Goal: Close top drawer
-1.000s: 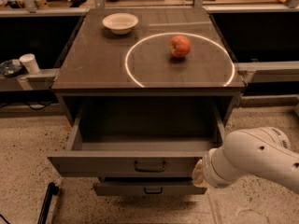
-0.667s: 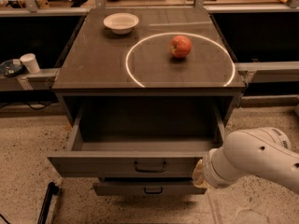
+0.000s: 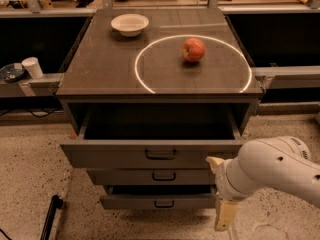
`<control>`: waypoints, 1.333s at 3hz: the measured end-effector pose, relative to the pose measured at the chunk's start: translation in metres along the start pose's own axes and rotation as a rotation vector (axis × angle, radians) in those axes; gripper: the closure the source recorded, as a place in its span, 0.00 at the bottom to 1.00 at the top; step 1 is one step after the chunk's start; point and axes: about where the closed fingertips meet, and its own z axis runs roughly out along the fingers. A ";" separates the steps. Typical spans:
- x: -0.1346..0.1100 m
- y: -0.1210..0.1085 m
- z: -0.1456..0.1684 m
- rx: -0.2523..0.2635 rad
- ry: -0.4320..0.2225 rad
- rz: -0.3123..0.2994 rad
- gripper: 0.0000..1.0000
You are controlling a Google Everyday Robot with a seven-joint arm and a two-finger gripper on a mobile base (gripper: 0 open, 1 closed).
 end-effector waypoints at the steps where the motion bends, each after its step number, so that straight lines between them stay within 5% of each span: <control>1: 0.000 0.000 0.000 0.000 0.000 0.000 0.00; 2: -0.005 -0.005 -0.011 0.022 -0.053 -0.003 0.26; 4: 0.006 -0.053 -0.004 0.082 -0.098 0.011 0.80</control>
Offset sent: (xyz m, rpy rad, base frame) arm -0.0039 0.0029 0.0248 0.0990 -0.0373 -0.0053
